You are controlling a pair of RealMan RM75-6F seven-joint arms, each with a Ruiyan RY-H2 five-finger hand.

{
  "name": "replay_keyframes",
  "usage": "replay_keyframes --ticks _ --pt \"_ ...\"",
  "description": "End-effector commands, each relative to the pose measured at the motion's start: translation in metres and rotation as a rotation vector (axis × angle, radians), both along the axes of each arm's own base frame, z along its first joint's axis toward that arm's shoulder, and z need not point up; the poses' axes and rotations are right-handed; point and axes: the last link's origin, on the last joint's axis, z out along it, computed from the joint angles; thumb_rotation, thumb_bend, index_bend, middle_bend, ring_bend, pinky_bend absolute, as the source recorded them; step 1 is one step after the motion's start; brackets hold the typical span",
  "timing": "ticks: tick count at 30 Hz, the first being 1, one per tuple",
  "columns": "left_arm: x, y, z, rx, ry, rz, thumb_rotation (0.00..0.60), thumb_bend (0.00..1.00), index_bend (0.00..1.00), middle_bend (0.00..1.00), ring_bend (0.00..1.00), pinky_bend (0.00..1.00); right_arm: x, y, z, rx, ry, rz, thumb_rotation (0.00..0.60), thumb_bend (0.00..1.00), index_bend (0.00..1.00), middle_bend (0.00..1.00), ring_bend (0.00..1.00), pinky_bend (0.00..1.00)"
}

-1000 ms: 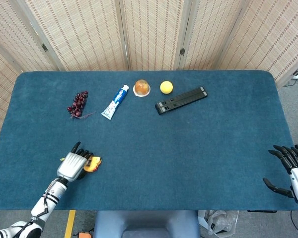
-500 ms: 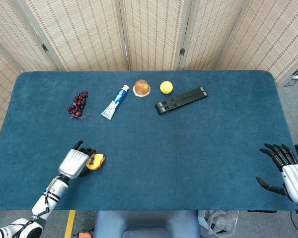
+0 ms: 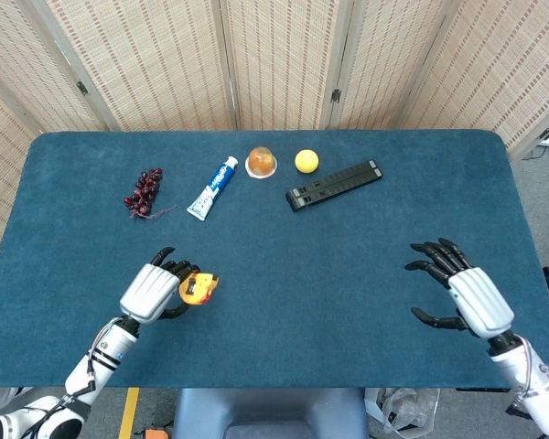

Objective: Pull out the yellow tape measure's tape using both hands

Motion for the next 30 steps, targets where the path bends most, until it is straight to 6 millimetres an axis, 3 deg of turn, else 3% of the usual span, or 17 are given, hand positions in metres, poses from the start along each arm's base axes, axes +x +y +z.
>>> replay_keyframes --ticks 1,8,17,30 --pt "0.013 -0.001 0.001 -0.018 -0.044 -0.006 0.6 0.32 0.47 0.51 0.45 0.18 0.036 -0.022 -0.02 0.07 -0.026 0.071 0.6 0.28 0.3 0.15 0.1 0.03" --pt "0.03 -0.006 -0.001 -0.033 -0.081 -0.02 0.6 0.33 0.47 0.51 0.45 0.18 0.085 -0.052 -0.059 0.173 -0.068 0.125 0.6 0.28 0.33 0.15 0.1 0.03" --pt "0.038 -0.007 0.0 -0.03 -0.091 -0.009 0.6 0.33 0.47 0.51 0.45 0.17 0.13 -0.071 -0.094 0.263 -0.097 0.153 0.6 0.28 0.36 0.15 0.1 0.03" --pt "0.046 -0.011 0.0 -0.028 -0.09 -0.019 0.6 0.33 0.47 0.51 0.45 0.17 0.165 -0.087 -0.131 0.338 -0.115 0.136 0.6 0.28 0.38 0.15 0.1 0.03"
